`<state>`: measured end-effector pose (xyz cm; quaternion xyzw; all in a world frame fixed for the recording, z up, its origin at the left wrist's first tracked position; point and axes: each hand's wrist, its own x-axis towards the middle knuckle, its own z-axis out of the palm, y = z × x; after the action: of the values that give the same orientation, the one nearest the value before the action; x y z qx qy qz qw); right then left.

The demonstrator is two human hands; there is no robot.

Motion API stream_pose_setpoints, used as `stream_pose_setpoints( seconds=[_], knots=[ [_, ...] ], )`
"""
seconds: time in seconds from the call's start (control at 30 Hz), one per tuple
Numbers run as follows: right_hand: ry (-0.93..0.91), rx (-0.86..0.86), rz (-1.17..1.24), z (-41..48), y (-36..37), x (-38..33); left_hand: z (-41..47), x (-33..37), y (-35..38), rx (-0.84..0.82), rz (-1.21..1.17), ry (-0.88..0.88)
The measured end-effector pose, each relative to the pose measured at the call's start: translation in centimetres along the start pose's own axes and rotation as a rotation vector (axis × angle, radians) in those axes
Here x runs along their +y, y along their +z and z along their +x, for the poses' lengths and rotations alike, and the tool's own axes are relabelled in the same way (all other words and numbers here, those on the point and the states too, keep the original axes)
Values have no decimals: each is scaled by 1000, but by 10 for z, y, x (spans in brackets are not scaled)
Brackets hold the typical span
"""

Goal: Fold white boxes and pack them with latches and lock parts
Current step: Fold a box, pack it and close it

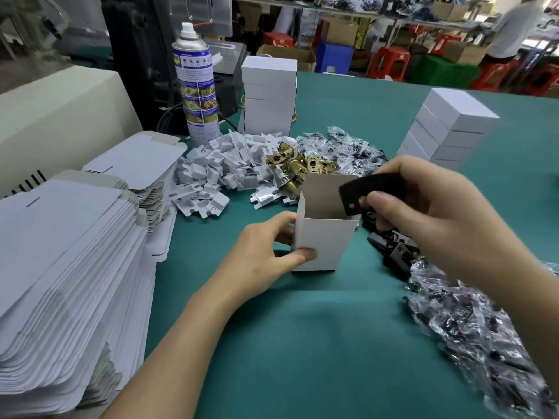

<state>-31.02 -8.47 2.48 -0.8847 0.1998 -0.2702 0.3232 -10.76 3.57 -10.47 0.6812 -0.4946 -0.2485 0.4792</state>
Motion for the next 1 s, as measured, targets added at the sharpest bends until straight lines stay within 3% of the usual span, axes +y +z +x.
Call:
stream_pose_setpoints(
  seconds=[0.1, 0.23, 0.37, 0.5, 0.67, 0.77, 0.9, 1.0],
  knots=[
    [-109, -5, -316, 21, 2, -10, 0, -1, 0, -13, -8, 22],
    [-144, -151, -569, 33, 17, -20, 1, -1, -2, -20, -13, 35],
    [-95, -252, -532, 39, 28, -21, 1, -2, -2, -19, -6, 41],
    [71, -471, -451, 47, 33, -17, 1, -2, -2, -25, 2, 36],
    [91, -509, -467, 52, 35, -19, 2, -2, -1, -22, 2, 37],
    [50, -445, -390, 47, 31, -21, 1, -2, -1, -17, -3, 38],
    [-44, -95, -131, 35, 4, -22, 1, -3, -2, -19, -8, 34],
    [-76, 84, -316, 29, -28, -10, 1, -2, -2, -22, -7, 25]
  ],
)
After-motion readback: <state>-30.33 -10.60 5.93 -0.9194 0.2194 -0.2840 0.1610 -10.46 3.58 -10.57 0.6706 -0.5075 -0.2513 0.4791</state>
